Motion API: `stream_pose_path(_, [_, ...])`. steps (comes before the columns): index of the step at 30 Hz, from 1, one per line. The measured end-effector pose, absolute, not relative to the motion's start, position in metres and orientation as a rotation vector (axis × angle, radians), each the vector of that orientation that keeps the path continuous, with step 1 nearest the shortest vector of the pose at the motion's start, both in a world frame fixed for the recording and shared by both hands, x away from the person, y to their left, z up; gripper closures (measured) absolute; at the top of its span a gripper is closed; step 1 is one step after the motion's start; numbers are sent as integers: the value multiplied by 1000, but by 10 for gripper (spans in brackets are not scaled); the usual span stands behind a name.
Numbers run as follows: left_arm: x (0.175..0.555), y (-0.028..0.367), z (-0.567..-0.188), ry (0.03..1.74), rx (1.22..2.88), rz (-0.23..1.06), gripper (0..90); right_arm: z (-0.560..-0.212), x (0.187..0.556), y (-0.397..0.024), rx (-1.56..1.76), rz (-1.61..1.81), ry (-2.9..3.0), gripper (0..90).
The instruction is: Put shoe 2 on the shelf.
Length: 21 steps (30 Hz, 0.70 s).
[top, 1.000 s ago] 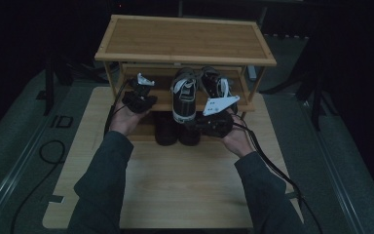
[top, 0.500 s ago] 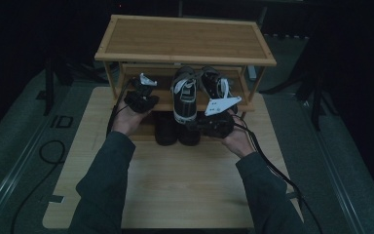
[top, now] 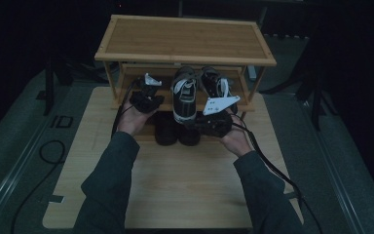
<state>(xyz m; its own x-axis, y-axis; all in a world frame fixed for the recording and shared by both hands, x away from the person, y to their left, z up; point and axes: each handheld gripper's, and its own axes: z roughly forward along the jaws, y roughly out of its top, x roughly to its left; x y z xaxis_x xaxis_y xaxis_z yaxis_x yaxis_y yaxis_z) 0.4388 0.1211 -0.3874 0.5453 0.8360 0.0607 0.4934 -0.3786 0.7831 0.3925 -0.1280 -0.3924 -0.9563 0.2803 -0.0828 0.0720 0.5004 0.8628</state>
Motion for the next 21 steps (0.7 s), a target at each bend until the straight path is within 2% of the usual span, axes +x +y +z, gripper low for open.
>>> stream_pose_path(21, [437, 119, -388, 1061, 2060, 616, 900, -393, 394, -128, 267, 1398, 2512, 900])
